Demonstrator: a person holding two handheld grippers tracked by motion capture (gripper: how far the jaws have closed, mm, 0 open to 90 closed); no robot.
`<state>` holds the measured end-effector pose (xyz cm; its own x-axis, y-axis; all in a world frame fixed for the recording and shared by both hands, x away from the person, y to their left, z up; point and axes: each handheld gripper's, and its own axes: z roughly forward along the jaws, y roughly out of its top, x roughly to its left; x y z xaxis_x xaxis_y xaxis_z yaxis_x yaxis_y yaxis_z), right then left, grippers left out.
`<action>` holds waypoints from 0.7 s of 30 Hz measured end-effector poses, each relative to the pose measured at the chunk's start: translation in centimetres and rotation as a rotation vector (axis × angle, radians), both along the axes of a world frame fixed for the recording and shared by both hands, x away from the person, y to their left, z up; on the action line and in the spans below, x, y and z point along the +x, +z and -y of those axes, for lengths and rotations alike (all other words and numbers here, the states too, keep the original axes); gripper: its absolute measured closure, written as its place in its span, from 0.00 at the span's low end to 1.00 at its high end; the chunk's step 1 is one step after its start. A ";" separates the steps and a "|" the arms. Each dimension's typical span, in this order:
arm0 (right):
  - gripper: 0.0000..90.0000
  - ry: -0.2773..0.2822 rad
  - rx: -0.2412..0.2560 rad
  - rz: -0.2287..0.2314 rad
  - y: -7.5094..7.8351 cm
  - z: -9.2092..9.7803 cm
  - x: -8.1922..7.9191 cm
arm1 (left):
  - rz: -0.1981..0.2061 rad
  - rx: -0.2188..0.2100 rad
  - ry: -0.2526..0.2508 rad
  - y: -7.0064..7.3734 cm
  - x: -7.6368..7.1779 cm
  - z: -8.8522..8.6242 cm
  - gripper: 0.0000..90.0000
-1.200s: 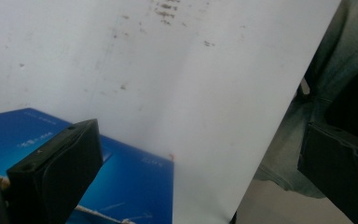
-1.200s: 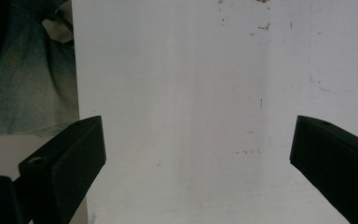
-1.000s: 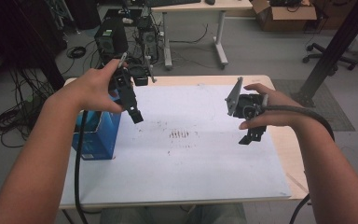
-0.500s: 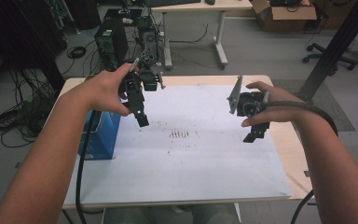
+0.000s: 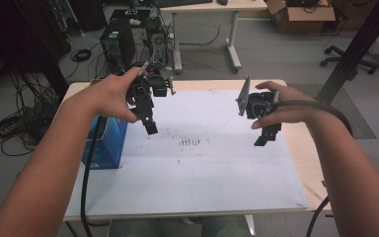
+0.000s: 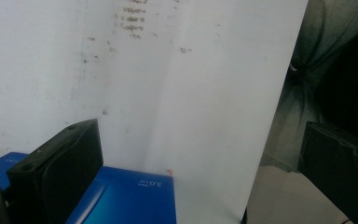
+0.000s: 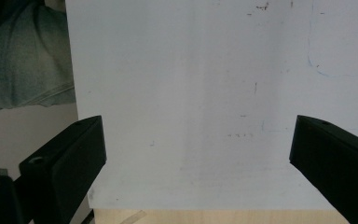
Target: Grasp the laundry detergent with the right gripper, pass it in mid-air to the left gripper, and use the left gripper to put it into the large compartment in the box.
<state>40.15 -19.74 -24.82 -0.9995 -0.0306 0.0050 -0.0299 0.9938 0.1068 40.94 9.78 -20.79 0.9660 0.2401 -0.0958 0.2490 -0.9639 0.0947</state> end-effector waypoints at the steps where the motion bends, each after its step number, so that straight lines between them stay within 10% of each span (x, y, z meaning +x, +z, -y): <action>1: 0.04 0.000 -0.001 -0.002 0.0 0.0 0.0 | 0.000 -0.003 0.000 0.1 0.0 0.0 0.00; 21: 0.04 -0.001 -0.006 -0.001 0.2 -0.1 -0.1 | 0.003 0.002 0.007 0.1 0.2 -0.2 0.00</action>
